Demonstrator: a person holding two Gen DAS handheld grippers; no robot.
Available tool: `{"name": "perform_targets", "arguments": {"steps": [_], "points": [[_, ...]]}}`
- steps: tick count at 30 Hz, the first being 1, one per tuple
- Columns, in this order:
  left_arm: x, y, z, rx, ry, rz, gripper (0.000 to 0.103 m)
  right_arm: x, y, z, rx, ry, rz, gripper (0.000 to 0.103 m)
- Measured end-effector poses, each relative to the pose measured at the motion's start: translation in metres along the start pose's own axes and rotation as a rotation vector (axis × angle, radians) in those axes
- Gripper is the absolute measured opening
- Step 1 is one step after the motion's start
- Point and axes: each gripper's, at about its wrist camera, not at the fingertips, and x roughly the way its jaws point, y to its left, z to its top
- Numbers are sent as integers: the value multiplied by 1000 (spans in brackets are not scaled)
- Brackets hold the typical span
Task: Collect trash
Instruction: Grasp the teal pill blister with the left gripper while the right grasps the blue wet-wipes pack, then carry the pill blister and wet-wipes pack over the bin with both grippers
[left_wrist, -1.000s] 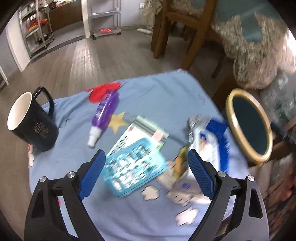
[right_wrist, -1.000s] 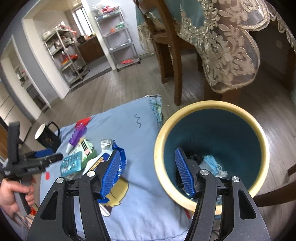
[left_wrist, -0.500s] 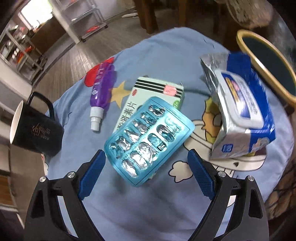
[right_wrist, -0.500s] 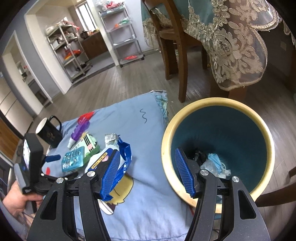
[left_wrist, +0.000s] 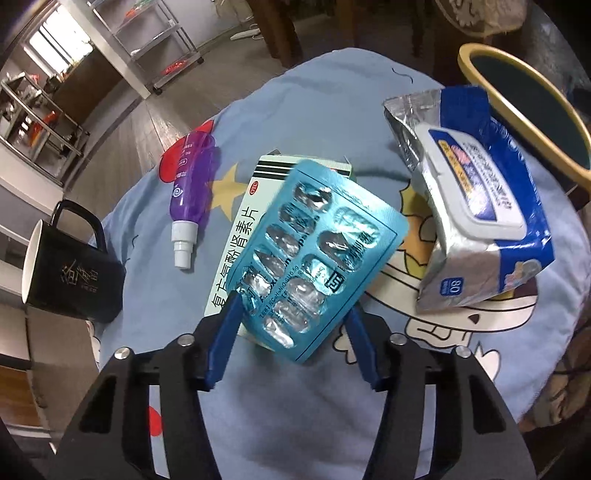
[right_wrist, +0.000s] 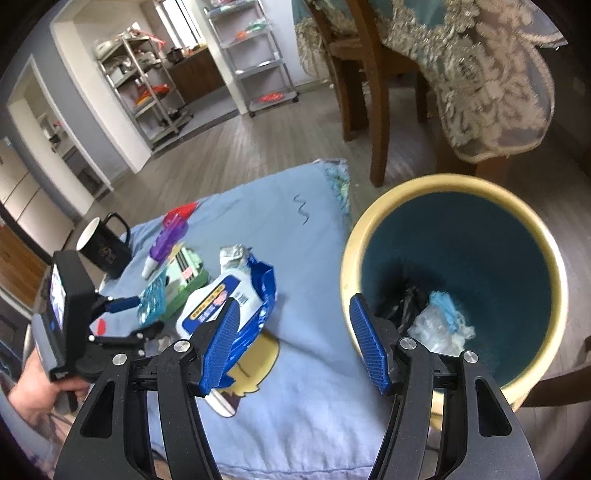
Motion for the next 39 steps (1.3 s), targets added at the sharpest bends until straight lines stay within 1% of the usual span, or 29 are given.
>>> {"name": "perform_targets", "arguments": {"steps": [5, 8, 9, 12, 14, 17, 20, 22, 24, 25, 27, 29, 32, 39], "points": [[-7, 9, 1, -69, -3, -83, 48, 14, 4, -4, 5, 49, 29, 63], [-13, 15, 3, -112, -12, -134, 42, 20, 6, -6, 9, 68, 46, 63], [-16, 16, 3, -122, -16, -143, 38, 21, 6, -7, 13, 74, 52, 63], [-23, 18, 4, -146, -26, -172, 32, 29, 5, -8, 36, 98, 82, 63], [-28, 18, 4, -151, -32, -176, 28, 37, 6, -11, 58, 126, 112, 63], [-32, 21, 4, -165, -30, -176, 9, 47, 8, -15, 75, 165, 144, 63], [-32, 25, 4, -186, -22, -191, 8, 57, 13, -19, 91, 198, 179, 56], [-31, 28, 4, -192, -21, -193, 8, 64, 15, -22, 95, 222, 185, 47], [-31, 31, 4, -199, -23, -197, 8, 71, 18, -26, 98, 247, 202, 26], [-32, 32, 4, -202, -25, -200, 8, 72, 19, -26, 93, 247, 206, 22], [-32, 33, 4, -210, -28, -205, 8, 69, 20, -25, 83, 230, 221, 10], [-33, 35, 4, -217, -31, -210, 8, 61, 20, -22, 75, 197, 242, 5], [-37, 39, 5, -234, -46, -224, 8, 49, 21, -18, 71, 156, 271, 3], [-54, 47, 8, -272, -102, -254, 8, 24, 18, -9, 82, 68, 291, 3]]}}
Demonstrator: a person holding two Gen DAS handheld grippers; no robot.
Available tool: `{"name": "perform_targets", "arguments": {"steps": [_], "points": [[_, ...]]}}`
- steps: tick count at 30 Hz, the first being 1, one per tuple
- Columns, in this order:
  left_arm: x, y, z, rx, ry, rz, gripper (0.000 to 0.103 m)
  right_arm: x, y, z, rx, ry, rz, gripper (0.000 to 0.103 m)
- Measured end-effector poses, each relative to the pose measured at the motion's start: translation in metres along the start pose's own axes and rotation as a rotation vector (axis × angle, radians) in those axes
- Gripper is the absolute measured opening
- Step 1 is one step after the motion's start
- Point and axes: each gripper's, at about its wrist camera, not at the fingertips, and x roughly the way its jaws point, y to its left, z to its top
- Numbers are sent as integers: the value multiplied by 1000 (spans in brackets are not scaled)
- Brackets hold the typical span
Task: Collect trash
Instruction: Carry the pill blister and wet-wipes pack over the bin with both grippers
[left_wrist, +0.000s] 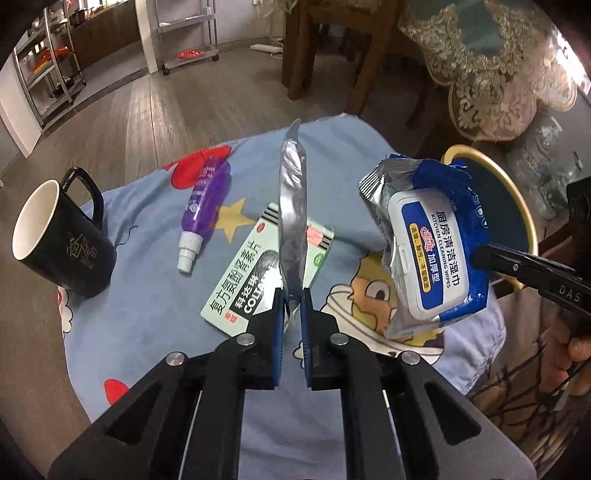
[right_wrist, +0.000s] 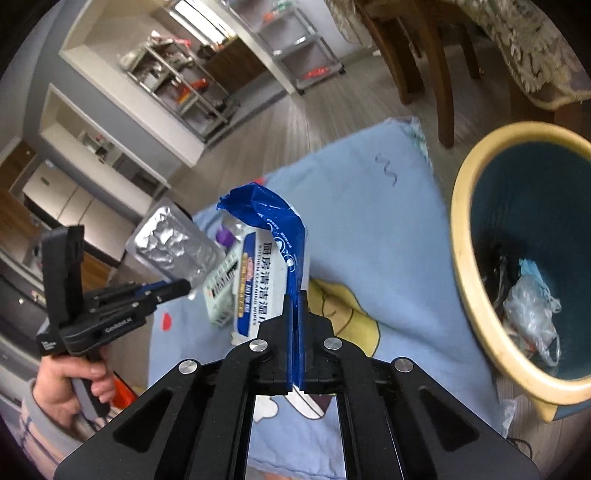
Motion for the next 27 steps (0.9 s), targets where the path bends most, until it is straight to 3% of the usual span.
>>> {"name": "perform_targets", "arguments": {"steps": [14, 27], "points": [[-25, -21, 21, -7, -83, -67, 8, -63, -1, 16, -30, -186, -64, 3], [-24, -93, 41, 51, -104, -212, 8, -131, -41, 13, 31, -339, -185, 3]]}}
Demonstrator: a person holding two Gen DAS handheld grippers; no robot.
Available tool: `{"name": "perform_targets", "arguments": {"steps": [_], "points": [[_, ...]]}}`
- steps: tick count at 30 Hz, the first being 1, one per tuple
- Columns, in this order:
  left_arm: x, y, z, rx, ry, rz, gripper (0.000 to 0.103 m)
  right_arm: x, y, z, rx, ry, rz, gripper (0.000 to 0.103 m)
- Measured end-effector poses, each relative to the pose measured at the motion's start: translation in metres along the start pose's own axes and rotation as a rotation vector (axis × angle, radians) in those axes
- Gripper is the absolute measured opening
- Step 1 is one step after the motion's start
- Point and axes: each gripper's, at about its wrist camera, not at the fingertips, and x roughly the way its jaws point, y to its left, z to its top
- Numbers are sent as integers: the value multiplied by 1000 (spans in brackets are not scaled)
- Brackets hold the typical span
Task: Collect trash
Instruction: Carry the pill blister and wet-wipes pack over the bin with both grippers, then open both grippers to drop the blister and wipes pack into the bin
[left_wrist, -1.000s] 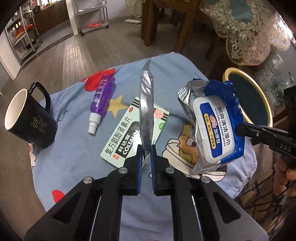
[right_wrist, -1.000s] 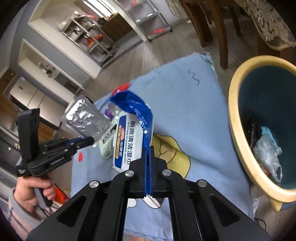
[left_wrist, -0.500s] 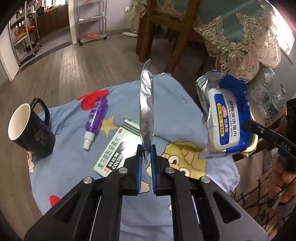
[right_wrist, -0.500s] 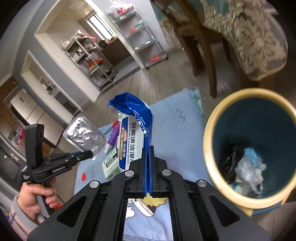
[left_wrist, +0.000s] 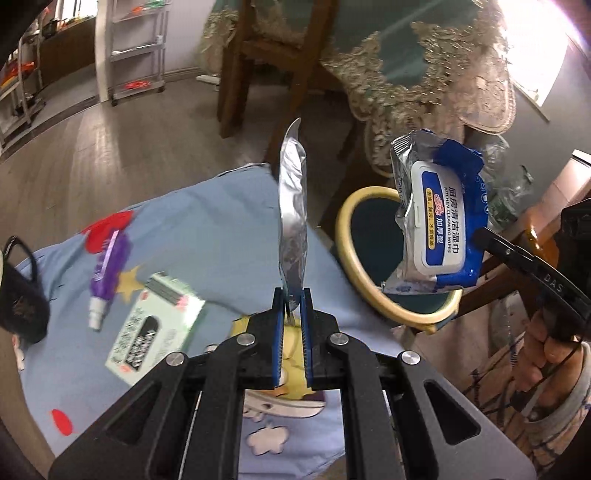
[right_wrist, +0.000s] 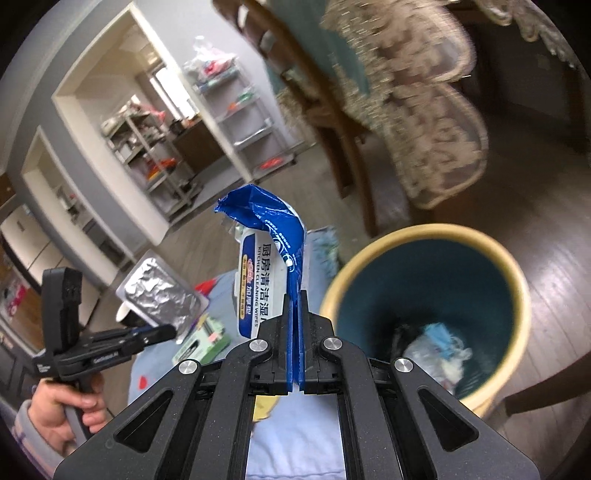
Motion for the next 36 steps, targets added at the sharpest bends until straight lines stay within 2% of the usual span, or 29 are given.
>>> {"name": "perform_targets", "arguments": {"steps": [8, 13, 26, 31, 36], "points": [[15, -35, 9, 39, 8, -45, 8, -11, -35, 1, 57, -42, -103, 3], [26, -54, 11, 56, 26, -72, 8, -8, -52, -2, 79, -35, -162, 3], [46, -84, 15, 81, 53, -112, 8, 22, -73, -13, 115, 65, -231, 4], [50, -90, 17, 84, 57, -118, 8, 33, -74, -19, 122, 122, -233, 11], [55, -99, 18, 92, 62, -124, 8, 25, -71, -18, 122, 96, -233, 32]]}}
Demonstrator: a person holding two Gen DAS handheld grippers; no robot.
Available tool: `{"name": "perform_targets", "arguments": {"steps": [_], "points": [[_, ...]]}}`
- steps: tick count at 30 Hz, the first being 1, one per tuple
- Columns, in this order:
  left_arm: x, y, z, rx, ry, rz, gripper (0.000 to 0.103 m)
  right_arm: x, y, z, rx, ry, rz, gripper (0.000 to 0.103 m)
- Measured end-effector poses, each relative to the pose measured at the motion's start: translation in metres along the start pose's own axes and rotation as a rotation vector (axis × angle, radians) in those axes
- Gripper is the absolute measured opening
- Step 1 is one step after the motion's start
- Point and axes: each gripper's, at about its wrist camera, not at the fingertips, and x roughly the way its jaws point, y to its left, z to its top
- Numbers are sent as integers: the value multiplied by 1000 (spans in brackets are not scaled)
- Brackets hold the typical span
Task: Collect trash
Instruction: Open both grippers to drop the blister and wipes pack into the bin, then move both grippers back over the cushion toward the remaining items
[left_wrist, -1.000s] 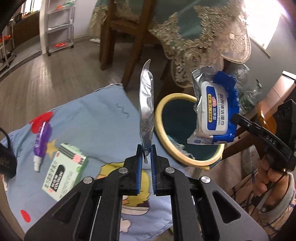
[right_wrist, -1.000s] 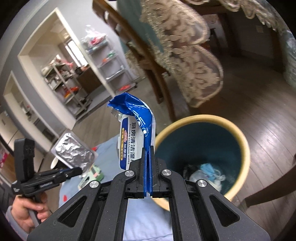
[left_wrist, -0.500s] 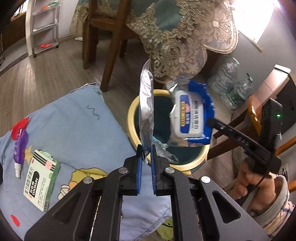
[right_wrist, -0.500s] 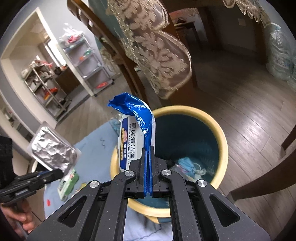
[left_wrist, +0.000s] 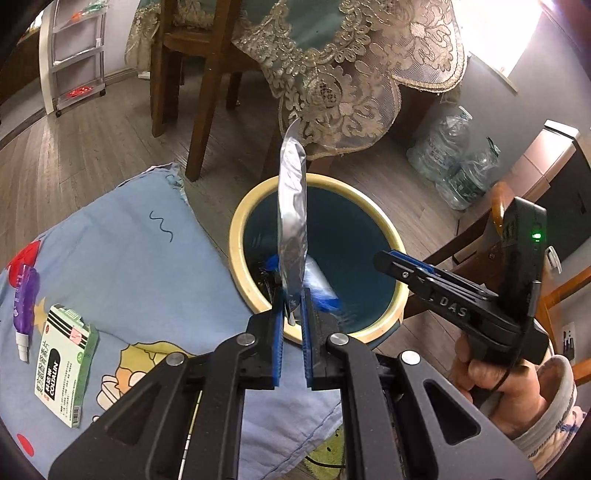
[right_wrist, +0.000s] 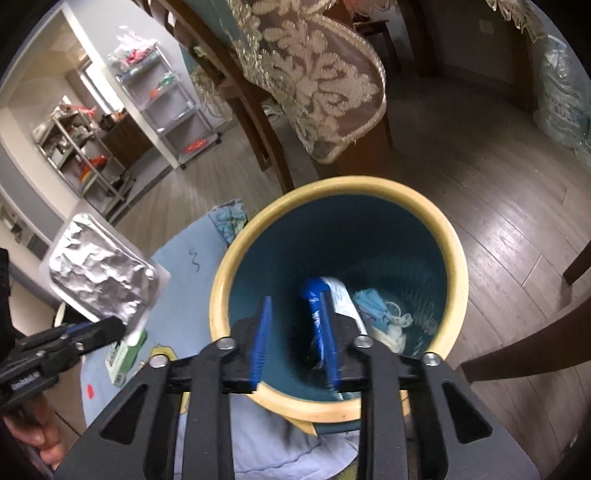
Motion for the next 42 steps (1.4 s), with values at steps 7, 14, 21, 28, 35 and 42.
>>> {"name": "perform_targets", "arguments": {"steps": [7, 14, 21, 28, 35, 42], "points": [[19, -12, 5, 6, 27, -19, 8, -31, -4, 7, 32, -89, -2, 45], [50, -24, 9, 15, 72, -30, 8, -64, 0, 15, 20, -173, 6, 56], [71, -27, 12, 2, 102, -25, 11, -62, -11, 15, 52, -169, 0, 57], [68, -23, 13, -7, 90, -20, 37, -56, -12, 11, 60, -156, 3, 58], [47, -11, 16, -20, 31, 4, 72, -49, -6, 11, 46, -140, 5, 68], [22, 11, 15, -62, -21, 36, 84, -42, 8, 8, 23, -130, 14, 77]]}}
